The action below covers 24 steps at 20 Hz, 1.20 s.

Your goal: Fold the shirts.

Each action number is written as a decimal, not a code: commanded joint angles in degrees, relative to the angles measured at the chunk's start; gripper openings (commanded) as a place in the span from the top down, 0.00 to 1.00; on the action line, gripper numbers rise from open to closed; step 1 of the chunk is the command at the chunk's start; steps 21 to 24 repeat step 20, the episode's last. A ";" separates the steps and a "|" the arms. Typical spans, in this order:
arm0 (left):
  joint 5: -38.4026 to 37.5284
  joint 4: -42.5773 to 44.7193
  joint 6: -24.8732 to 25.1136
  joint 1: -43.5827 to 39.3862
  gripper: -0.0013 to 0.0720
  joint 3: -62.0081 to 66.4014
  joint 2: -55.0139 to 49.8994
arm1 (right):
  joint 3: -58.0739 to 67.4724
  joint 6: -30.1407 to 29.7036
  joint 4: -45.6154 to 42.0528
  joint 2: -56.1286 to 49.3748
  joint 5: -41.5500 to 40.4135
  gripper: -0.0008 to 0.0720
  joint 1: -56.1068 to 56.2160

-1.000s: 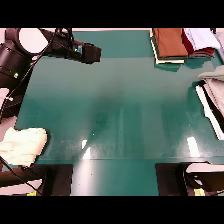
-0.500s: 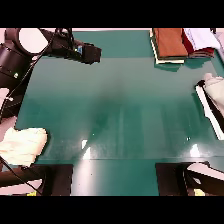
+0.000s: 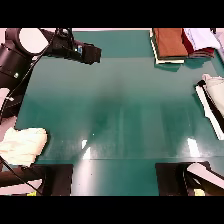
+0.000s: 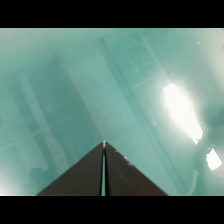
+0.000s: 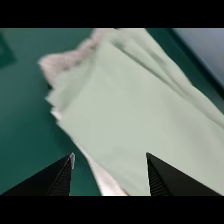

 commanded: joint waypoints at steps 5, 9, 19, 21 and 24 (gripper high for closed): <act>0.52 -0.17 -0.04 0.02 0.95 0.00 -0.07 | 2.89 -0.04 6.62 -0.46 -3.23 0.26 36.33; 0.50 -0.20 -0.04 0.02 0.95 0.00 -0.09 | 2.89 -0.09 0.44 -2.23 -4.24 0.83 51.04; 0.50 -0.37 -0.04 0.02 0.95 0.00 -0.07 | 2.89 -0.09 -4.39 -2.69 -5.86 0.96 57.40; 0.50 -0.37 -0.04 0.02 0.95 0.00 -0.07 | 2.89 -0.07 -4.39 -2.69 -5.73 0.96 57.37; 0.50 -0.37 -0.04 0.02 0.95 0.00 -0.07 | 2.89 -0.07 -4.39 -2.69 -5.73 0.96 57.37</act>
